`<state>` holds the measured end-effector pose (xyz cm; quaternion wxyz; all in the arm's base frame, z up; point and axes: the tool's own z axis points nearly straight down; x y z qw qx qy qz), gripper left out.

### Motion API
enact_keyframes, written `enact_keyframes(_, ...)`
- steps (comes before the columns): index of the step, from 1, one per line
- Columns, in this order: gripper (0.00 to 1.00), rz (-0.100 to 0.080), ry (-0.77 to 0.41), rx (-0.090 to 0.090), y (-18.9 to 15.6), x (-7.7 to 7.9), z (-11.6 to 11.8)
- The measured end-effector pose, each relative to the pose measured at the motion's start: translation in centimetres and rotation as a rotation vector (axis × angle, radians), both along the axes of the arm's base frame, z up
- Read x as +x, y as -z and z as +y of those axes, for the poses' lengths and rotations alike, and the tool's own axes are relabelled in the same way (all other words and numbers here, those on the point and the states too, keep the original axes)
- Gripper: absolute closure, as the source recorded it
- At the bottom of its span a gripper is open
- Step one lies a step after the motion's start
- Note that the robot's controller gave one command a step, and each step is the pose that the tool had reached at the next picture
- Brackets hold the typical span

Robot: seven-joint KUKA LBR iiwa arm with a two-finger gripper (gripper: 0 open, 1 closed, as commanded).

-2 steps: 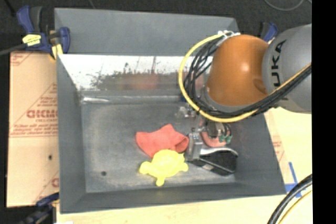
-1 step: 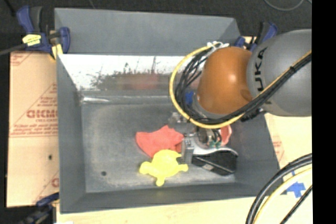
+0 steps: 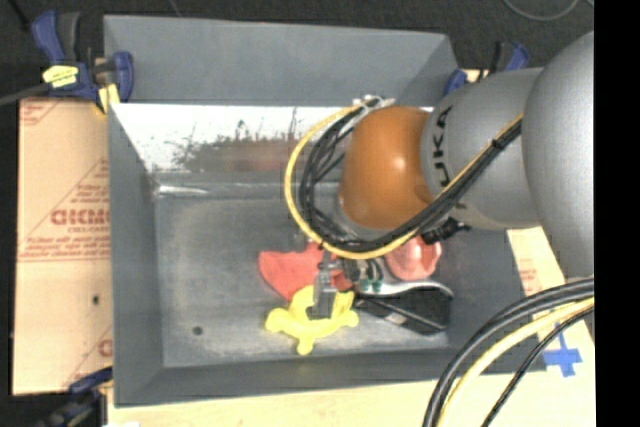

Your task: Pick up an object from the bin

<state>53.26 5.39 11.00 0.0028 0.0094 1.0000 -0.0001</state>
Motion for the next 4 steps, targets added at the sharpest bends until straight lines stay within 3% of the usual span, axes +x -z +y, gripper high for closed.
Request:
enact_keyframes(1, 1.0, -0.007, 0.008, 0.002, 2.2, 0.8, 1.6)
enact_keyframes(2, 1.0, -0.007, 0.008, 0.002, 2.2, 0.8, 1.6)
enact_keyframes(3, 1.0, -0.004, -0.096, 0.001, 1.2, 0.7, 0.8)
enact_keyframes(4, 1.0, -0.012, -0.28, -0.003, -0.3, 1.2, -0.3)
